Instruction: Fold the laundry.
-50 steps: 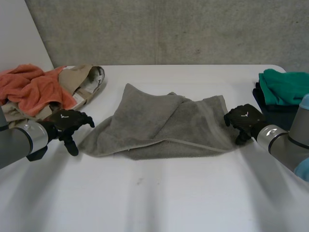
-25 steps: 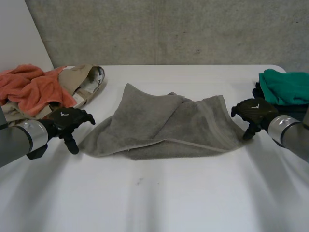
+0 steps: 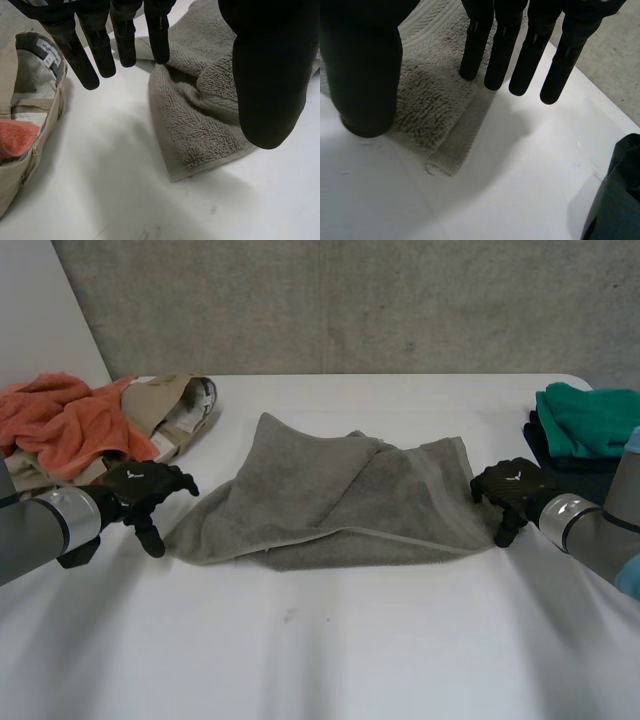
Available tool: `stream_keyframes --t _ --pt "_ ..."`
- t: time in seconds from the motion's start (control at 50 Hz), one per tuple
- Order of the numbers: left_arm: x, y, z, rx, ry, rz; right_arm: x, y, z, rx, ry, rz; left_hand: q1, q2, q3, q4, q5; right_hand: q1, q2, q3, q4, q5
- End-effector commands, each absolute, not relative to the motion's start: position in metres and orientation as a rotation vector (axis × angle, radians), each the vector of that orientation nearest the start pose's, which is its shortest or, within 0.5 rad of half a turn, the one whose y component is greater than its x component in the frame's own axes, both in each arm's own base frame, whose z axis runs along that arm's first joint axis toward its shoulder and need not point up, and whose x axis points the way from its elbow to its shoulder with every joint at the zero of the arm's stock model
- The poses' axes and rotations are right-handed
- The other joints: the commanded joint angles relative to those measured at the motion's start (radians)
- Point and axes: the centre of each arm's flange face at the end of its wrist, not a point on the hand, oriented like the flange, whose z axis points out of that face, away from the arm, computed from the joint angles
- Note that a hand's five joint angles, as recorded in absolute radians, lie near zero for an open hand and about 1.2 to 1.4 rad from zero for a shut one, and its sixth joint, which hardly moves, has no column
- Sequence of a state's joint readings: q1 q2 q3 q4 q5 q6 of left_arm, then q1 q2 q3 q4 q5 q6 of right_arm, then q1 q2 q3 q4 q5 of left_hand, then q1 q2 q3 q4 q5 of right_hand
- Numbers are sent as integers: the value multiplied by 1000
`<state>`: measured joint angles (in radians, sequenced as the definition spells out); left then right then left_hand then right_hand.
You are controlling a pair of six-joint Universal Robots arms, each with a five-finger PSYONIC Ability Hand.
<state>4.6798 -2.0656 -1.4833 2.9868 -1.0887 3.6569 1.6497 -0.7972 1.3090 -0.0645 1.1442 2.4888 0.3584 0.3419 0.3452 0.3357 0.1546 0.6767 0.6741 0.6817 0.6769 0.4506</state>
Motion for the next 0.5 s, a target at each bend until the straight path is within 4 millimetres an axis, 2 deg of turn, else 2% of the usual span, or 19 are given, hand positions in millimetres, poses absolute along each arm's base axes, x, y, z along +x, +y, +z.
stream_keyframes --t 0.02,0.14,0.34,0.4,0.42,0.44,0.5 --pt "-184 -329 167 1135 2627 -1691 203 -389 108 -1212 2259 -1755 -13 4 0 10 16 188 190 183 187 239" --pt "-183 -331 167 1131 2625 -1691 208 -395 118 -1172 2212 -1824 -13 4 0 10 16 226 229 221 226 277" --pt "-184 -330 168 1133 2621 -1695 216 -395 117 -1188 2187 -1831 -13 4 0 10 16 226 229 221 226 277" --pt "-184 -330 166 1134 2624 -1688 217 -394 115 -1190 2187 -1824 -13 4 0 10 16 389 392 384 389 441" --pt "-185 -330 166 1138 2622 -1687 217 -394 116 -1184 2187 -1824 -13 4 0 10 16 489 492 484 489 541" --pt "-185 -330 165 1142 2622 -1684 216 -394 118 -1179 2189 -1823 -13 4 0 10 16 717 720 712 717 769" --pt "-185 -329 164 1146 2626 -1675 215 -394 123 -1170 2189 -1833 -13 4 0 10 16 720 722 715 719 771"
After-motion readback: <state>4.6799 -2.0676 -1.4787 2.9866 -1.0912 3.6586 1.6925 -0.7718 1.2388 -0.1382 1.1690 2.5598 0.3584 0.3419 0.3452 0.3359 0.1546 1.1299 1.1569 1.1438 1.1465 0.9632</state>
